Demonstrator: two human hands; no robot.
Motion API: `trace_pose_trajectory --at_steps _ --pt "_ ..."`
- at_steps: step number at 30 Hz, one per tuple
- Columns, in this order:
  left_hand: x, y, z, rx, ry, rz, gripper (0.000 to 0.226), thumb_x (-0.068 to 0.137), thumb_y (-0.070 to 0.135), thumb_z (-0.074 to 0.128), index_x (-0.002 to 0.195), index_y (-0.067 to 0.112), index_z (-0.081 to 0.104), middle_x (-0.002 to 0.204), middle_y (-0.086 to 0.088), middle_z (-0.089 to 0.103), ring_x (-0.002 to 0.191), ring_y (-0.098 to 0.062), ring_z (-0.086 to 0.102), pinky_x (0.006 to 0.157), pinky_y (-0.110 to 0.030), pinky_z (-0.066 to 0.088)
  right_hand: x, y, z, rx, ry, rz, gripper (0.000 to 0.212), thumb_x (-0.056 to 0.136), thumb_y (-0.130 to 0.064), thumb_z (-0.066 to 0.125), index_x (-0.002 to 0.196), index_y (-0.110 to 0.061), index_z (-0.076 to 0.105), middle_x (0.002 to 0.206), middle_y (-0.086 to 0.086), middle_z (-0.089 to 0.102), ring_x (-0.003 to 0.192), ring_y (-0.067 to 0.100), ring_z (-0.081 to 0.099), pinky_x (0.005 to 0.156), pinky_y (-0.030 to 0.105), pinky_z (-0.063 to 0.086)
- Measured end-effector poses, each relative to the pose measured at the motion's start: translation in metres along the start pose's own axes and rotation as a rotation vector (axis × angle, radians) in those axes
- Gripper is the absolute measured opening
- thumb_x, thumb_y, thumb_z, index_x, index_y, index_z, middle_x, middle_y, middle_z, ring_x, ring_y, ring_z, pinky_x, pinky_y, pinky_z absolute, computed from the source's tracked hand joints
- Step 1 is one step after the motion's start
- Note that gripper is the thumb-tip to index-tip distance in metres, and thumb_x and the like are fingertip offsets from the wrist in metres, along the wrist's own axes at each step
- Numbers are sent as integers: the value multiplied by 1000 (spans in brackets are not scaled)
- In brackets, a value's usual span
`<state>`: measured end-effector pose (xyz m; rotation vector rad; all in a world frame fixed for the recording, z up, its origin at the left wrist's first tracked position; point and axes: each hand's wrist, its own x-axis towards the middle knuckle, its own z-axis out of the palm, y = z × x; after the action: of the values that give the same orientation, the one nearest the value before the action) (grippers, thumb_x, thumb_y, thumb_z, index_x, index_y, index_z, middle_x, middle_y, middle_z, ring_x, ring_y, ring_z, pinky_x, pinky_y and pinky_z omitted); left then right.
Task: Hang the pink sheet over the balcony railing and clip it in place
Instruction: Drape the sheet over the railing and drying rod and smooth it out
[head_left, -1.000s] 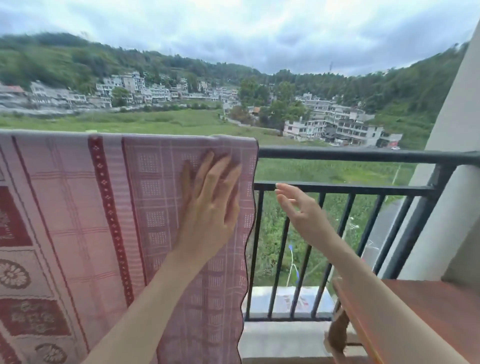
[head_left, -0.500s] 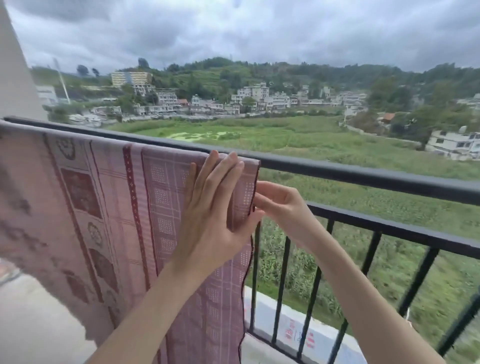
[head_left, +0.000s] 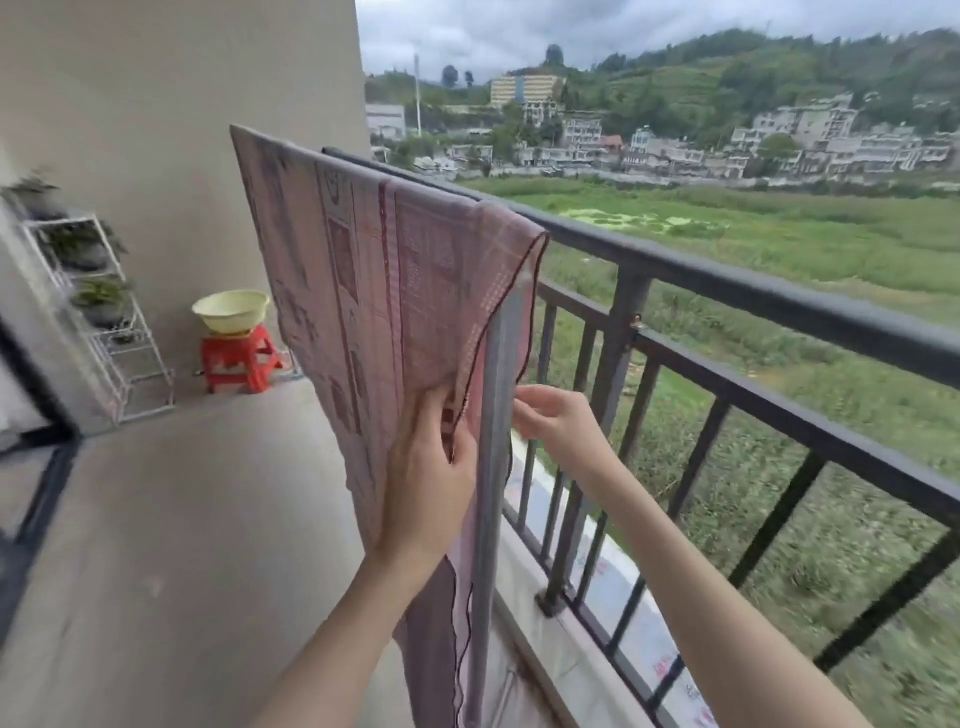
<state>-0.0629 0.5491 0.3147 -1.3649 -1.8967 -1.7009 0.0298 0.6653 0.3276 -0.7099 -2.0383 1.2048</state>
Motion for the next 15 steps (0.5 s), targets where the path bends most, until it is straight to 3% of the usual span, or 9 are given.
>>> trace_pose_trajectory --at_steps 3,4,6,8,10,13,15 --pt "-34 -25 11 43 -106 -181 18 88 5 51 105 10 56 85 5 55 75 -5 56 62 -7 34 -2 26 14 79 -120 103 19 89 -14 57 97 -3 71 94 18 71 83 20 60 80 36 50" --pt "-44 -33 15 39 -147 -246 20 88 6 51 107 9 56 93 0 59 84 -14 57 66 -10 34 -2 35 18 90 -158 127 17 88 -10 57 93 -2 72 89 16 70 81 20 60 78 34 50" --pt "-58 -47 21 29 -211 -353 22 89 10 50 111 12 57 101 1 60 92 -15 56 70 -8 35 -4 50 24 100 -227 168 16 87 -5 56 83 -5 72 77 6 68 72 11 60 67 21 50" --pt "-69 -58 25 13 -263 -460 17 91 16 49 104 15 59 89 8 59 79 -9 55 64 -3 39 -7 67 30 139 -288 221 16 87 -3 55 84 -1 71 80 8 70 71 9 64 65 20 53" --pt "-78 -69 28 17 -290 -541 9 90 19 49 84 20 55 70 16 55 62 0 53 55 1 37 -8 84 33 144 -315 254 18 89 -6 54 91 3 70 87 11 71 76 12 65 74 27 55" --pt "-92 -90 33 128 -318 -600 34 89 20 51 58 18 36 50 8 35 42 -7 32 41 -12 30 -7 108 31 122 -194 305 31 95 -19 45 95 9 58 87 11 59 76 15 59 69 32 55" --pt "-101 -100 35 185 -342 -598 44 89 18 51 54 15 24 49 4 22 46 -12 18 41 -21 22 -4 117 23 209 -17 361 34 97 -23 40 84 7 49 86 11 46 78 21 53 63 36 59"
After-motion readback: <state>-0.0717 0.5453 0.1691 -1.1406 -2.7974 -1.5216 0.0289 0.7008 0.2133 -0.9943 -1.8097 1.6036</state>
